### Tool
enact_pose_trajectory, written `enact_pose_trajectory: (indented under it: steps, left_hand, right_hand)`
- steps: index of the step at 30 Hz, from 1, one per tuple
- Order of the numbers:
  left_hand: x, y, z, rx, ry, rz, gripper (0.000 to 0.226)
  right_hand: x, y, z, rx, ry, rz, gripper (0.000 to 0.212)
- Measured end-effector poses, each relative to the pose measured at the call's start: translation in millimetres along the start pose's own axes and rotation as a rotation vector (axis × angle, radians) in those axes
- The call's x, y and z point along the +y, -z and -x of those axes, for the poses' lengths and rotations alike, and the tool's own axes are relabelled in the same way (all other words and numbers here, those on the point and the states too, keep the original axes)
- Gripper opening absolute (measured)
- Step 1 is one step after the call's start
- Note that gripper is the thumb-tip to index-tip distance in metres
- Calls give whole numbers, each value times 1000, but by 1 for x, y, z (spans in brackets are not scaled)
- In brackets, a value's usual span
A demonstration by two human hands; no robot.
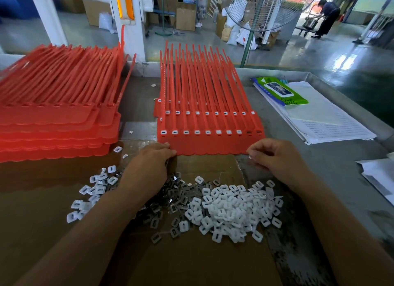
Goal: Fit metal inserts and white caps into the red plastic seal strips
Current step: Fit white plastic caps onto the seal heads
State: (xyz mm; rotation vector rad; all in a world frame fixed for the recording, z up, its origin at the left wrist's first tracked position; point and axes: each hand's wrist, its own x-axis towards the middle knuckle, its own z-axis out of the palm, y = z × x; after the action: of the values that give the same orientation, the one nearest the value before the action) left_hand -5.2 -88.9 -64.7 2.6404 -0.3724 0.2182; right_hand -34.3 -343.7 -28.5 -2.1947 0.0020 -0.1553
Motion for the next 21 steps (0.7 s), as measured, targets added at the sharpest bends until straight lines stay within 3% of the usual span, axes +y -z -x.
enact_pose_trajectory:
  steps: [9,16,21]
  left_hand:
    - [0,0,0,7,4,0,43]
    - [0,-1,-1,14,-3,2,43]
    - [-1,-1,0,24,6,18,42]
  right_hand:
    - [8,5,-9,91,-11,68,23]
    - [8,20,-42,167,-110,-8,10]
    - [14,15,-65,209,-56,225,7]
